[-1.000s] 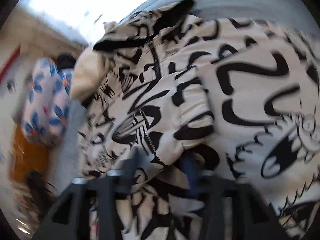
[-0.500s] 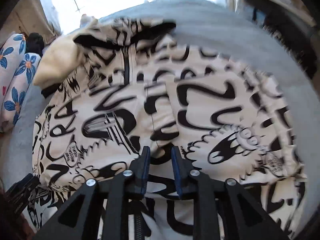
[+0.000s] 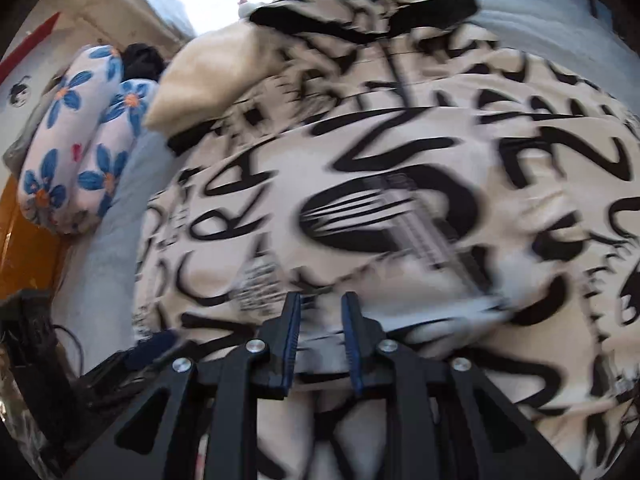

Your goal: Fold large clothes

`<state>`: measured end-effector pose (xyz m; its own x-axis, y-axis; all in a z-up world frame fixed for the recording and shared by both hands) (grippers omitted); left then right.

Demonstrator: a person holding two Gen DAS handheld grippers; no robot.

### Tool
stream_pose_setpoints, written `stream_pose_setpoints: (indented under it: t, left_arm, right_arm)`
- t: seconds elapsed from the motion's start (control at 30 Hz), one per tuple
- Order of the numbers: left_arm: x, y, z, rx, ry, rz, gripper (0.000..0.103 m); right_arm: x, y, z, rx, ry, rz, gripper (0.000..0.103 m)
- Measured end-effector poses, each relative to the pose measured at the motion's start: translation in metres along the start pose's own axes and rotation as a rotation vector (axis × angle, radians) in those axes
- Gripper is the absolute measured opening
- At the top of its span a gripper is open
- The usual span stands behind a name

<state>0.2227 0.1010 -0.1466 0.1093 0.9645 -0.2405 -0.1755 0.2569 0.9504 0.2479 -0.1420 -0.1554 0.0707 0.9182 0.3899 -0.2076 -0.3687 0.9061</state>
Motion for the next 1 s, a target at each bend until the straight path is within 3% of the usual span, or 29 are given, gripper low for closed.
stream_pose_setpoints:
  t: [0.13,0.27,0.4,0.47,0.67,0.87,1.0]
  left_arm:
    - [0.011,0.003,0.002,-0.008,0.011,-0.003,0.057]
    - [0.017,0.003,0.005,-0.004,0.027,-0.027,0.057]
    - [0.012,-0.001,0.006,0.0,0.011,0.002,0.062]
    - [0.008,-0.001,0.005,0.005,0.0,0.004,0.072]
    - [0.0,-0.004,0.004,0.016,-0.033,0.044,0.078]
    - [0.0,-0.003,0.004,0.018,-0.047,-0.006,0.087]
    - [0.002,-0.004,0.005,0.025,-0.044,-0.03,0.087]
  right_arm:
    - [-0.047,0.023,0.005,-0.081,-0.089,-0.15,0.019]
    - [-0.066,0.034,0.002,-0.072,-0.116,-0.078,0.018]
    - [-0.057,0.032,-0.004,-0.074,-0.08,-0.142,0.021]
    - [-0.055,0.03,-0.004,-0.069,-0.082,-0.161,0.022]
    - [-0.057,0.024,-0.002,-0.063,-0.105,-0.136,0.022]
    - [-0.056,0.02,-0.005,-0.06,-0.097,-0.149,0.022]
    - [-0.053,0.016,-0.006,-0.061,-0.078,-0.18,0.024]
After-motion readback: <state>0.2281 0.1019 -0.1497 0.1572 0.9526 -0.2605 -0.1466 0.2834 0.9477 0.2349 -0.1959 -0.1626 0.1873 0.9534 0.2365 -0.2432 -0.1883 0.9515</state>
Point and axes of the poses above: each gripper's, at about its wrist camera, not at the fingertips, and y roughly against the way its jaws point, x to its left, z to its top, the point moved 4 cm from there along -y, roughly the way its jaws point, and after that the axes turned 14 degrees about x, right-handed, at the moved point
